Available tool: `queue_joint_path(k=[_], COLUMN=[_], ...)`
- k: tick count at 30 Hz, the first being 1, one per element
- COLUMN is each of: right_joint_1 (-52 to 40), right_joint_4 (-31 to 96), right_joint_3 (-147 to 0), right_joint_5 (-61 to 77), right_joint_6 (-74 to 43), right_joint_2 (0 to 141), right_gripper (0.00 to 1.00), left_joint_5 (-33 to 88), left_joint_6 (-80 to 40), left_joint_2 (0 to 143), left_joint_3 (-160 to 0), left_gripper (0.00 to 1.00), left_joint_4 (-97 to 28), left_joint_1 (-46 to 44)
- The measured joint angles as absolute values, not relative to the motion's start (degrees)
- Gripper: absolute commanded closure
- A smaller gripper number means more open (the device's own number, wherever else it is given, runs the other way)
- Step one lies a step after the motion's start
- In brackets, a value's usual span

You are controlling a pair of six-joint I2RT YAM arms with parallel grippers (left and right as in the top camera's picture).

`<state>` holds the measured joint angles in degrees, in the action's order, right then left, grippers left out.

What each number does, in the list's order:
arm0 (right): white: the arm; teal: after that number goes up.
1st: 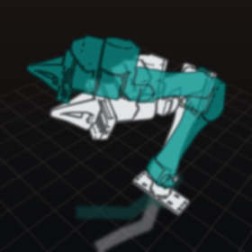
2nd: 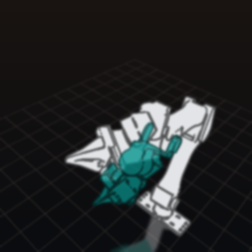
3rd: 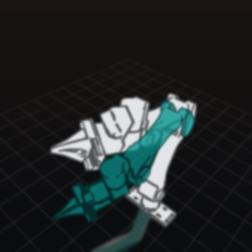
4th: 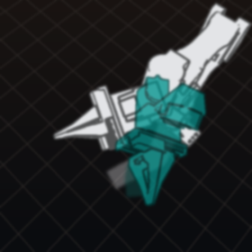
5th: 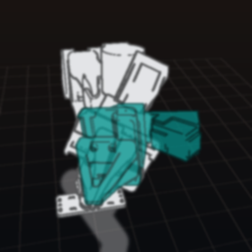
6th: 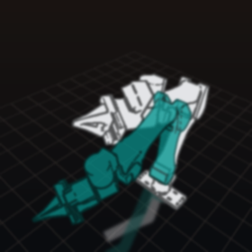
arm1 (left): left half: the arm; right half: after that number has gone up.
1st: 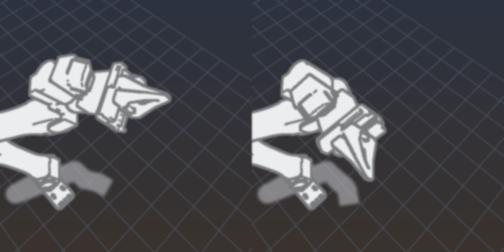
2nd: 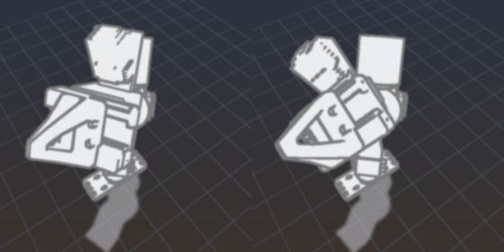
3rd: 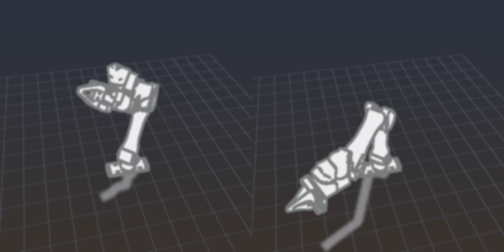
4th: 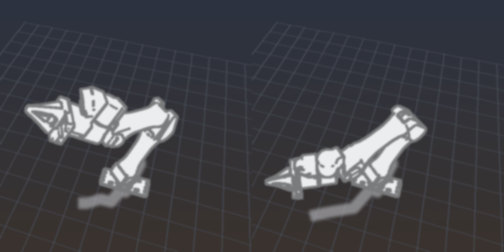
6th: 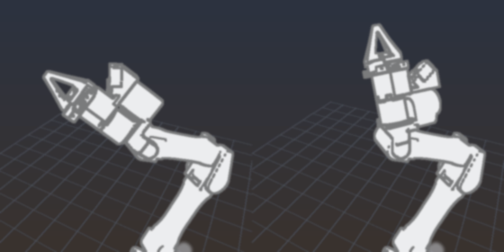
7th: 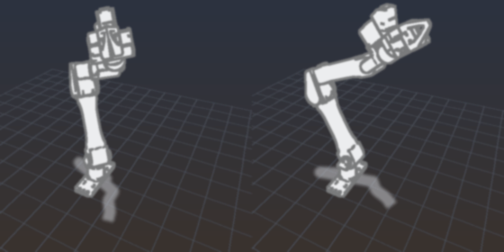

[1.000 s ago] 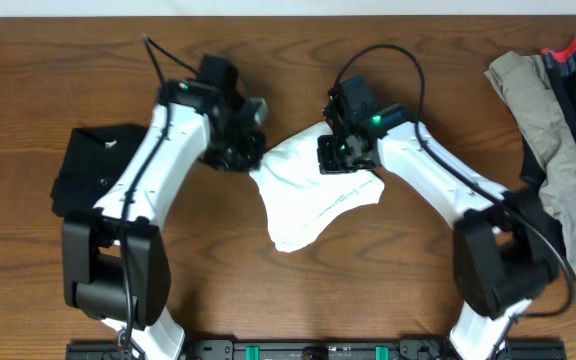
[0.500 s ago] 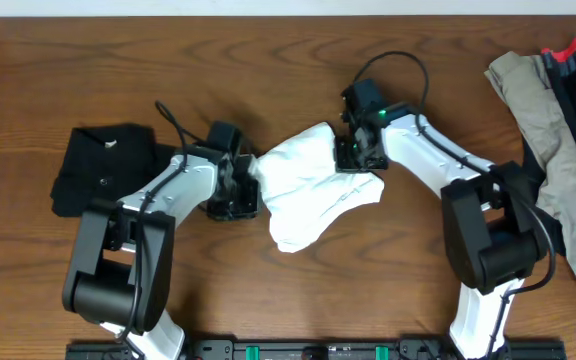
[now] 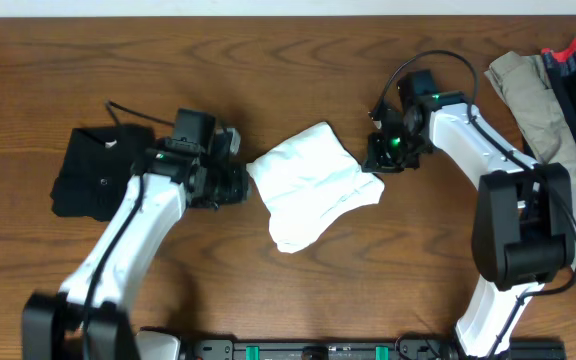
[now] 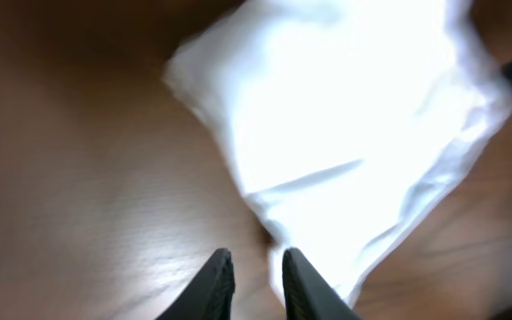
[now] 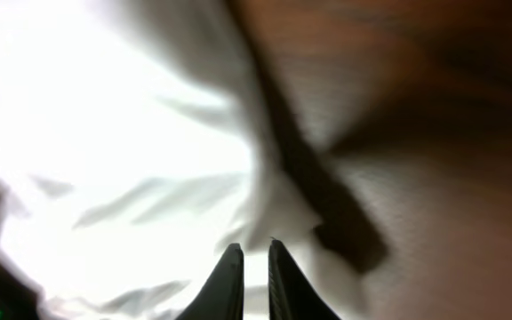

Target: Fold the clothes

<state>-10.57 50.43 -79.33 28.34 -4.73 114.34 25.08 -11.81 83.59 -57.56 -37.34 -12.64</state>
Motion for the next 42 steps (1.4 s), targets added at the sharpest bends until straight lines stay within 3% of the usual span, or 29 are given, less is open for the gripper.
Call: queue_joint_path(k=[10, 17, 18, 23, 30, 35, 38, 41, 42], right_joint_1=[-12.8, -15.0, -15.3, -16.8, -13.9, -8.0, -6.4, -6.3, -6.3], right_joint_4=[54.7, 47.9, 46.0, 39.9, 40.3, 44.7, 48.4, 51.0, 51.5], right_joint_3=[-79.3, -77.1, -76.2, -71.5, -73.0, -75.4, -77.5, -78.9, -79.1], right_joint_5=[32.5, 30.0, 29.6, 22.0, 13.4, 12.5, 15.0, 19.4, 21.8], right_joint_6=[3.2, 2.2, 1.4, -5.6, -9.7, -7.9, -5.7, -3.6, -3.0], right_joint_2=[113.3, 113.3, 113.4, 114.2, 113.8, 114.0, 114.0, 113.8, 113.5], right_gripper=[0.81, 0.99, 0.99, 0.99, 0.99, 0.92, 0.88, 0.88, 0.9], left_joint_5=[27.1, 27.1, 27.2, 27.7, 27.0, 26.7, 26.6, 26.6, 26.6], left_joint_6=[-14.7, -18.0, -18.3, -19.7, -19.9, -19.9, -19.8, -19.1, -18.9], left_joint_2=[88.5, 100.4, 101.5, 103.2, 103.2, 102.9, 100.2, 93.8, 91.1], left_joint_3=[-57.2, -56.2, -56.1, -56.1, -56.0, -55.9, -55.9, -56.5, -57.3], left_gripper=[0.78, 0.81, 0.86, 0.87, 0.89, 0.89, 0.83, 0.57, 0.52], left_joint_4=[-30.3, -29.4, -29.4, -30.0, -33.7, -35.0, -37.6, -37.5, -36.4], left_joint_1=[-21.9, -26.9, -27.0, -26.9, -26.9, -26.9, -26.8, -26.6, -26.6])
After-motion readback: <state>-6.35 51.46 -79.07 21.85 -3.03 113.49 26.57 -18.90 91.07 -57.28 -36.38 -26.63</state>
